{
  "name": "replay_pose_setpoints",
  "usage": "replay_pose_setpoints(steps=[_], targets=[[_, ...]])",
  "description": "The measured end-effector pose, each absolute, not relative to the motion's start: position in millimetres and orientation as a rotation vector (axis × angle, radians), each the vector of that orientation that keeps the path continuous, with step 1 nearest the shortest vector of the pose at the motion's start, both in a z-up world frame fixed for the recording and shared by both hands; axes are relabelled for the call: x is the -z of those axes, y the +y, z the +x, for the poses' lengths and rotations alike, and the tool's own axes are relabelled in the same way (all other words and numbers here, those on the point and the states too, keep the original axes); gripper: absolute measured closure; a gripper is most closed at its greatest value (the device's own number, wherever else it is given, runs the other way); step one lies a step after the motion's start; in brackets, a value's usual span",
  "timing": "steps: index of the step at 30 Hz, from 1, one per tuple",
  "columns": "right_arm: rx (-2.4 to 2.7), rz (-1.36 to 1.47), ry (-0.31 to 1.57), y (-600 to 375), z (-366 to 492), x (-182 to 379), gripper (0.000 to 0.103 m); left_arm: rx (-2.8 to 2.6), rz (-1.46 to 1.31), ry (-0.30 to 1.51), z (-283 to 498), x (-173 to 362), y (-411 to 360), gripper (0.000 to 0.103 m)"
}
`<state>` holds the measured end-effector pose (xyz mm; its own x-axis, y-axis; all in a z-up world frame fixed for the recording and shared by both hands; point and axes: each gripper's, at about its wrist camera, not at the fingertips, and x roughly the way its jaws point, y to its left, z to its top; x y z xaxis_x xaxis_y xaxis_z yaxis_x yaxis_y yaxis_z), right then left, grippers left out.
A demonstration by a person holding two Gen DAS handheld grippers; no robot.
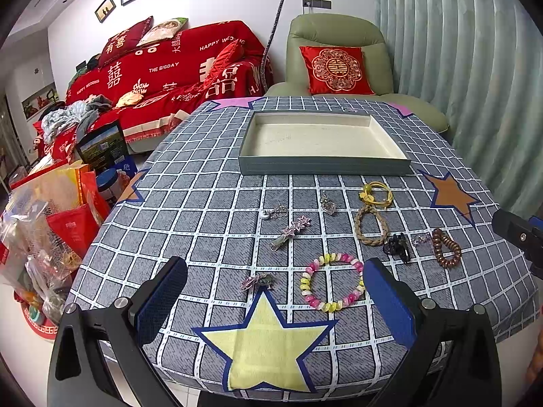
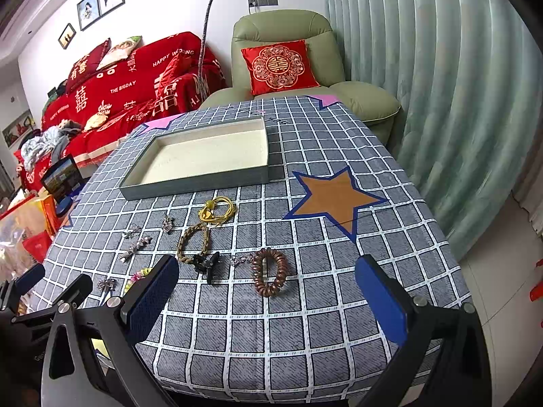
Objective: Organize jewelry
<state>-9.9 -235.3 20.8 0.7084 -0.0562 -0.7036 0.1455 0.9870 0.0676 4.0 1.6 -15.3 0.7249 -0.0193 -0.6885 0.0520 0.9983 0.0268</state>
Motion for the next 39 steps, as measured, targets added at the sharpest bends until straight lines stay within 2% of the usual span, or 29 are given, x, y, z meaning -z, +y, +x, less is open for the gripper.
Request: replay_pose_setpoints(steps=[39], targets=[[0.118,0.125,0.780,-235.9,-12.7,-19.7,0.000,0.034,0.045,0.764,3.9,17.1,4.2,0.000]])
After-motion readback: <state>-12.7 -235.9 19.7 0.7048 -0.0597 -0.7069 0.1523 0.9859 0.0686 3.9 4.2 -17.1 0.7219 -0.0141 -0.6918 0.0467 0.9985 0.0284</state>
